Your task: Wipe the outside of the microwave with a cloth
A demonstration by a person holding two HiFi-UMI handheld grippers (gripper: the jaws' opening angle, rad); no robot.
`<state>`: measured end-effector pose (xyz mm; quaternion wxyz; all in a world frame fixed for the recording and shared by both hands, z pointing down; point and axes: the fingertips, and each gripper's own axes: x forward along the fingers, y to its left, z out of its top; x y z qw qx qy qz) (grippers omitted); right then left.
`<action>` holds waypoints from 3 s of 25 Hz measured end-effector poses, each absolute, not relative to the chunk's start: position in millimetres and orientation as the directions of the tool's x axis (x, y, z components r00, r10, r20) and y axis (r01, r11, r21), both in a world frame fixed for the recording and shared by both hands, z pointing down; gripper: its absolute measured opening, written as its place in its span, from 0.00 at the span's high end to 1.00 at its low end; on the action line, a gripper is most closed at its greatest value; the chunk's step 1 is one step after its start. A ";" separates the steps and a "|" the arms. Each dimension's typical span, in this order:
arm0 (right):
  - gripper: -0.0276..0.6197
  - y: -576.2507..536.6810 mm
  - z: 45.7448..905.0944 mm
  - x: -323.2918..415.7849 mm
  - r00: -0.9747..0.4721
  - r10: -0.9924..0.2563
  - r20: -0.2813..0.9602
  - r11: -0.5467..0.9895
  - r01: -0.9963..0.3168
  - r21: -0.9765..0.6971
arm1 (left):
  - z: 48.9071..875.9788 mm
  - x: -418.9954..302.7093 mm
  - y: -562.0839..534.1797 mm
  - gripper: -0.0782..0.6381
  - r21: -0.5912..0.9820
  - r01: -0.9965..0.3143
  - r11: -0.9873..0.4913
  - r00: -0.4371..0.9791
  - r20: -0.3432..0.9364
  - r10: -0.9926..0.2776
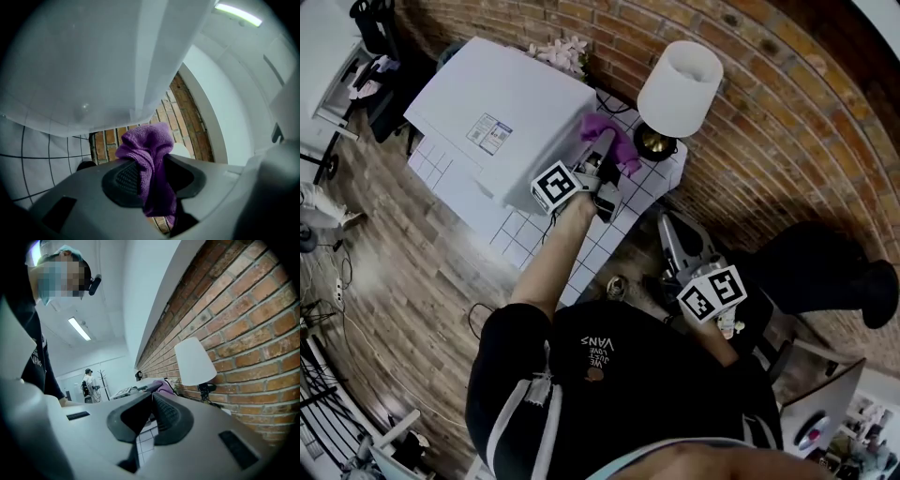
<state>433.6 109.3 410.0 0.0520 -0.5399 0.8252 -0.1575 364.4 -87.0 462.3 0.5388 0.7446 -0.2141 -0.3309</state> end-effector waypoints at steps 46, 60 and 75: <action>0.95 106.8 427.7 365.9 -0.545 -0.832 0.107 0.479 -0.802 -0.357 | 536.8 253.4 -3.6 0.70 0.968 -0.080 -0.239 0.652 -0.131 -0.747; 0.95 116.9 445.6 443.8 -0.386 -0.908 0.163 0.308 -0.878 -0.366 | 556.5 355.6 -89.2 0.70 0.970 -0.093 -0.227 0.674 -0.106 -0.731; 0.95 106.2 443.5 433.5 -0.427 -0.891 0.155 0.347 -0.860 -0.375 | 554.5 351.7 -70.6 0.70 0.962 -0.123 -0.246 0.699 -0.092 -0.709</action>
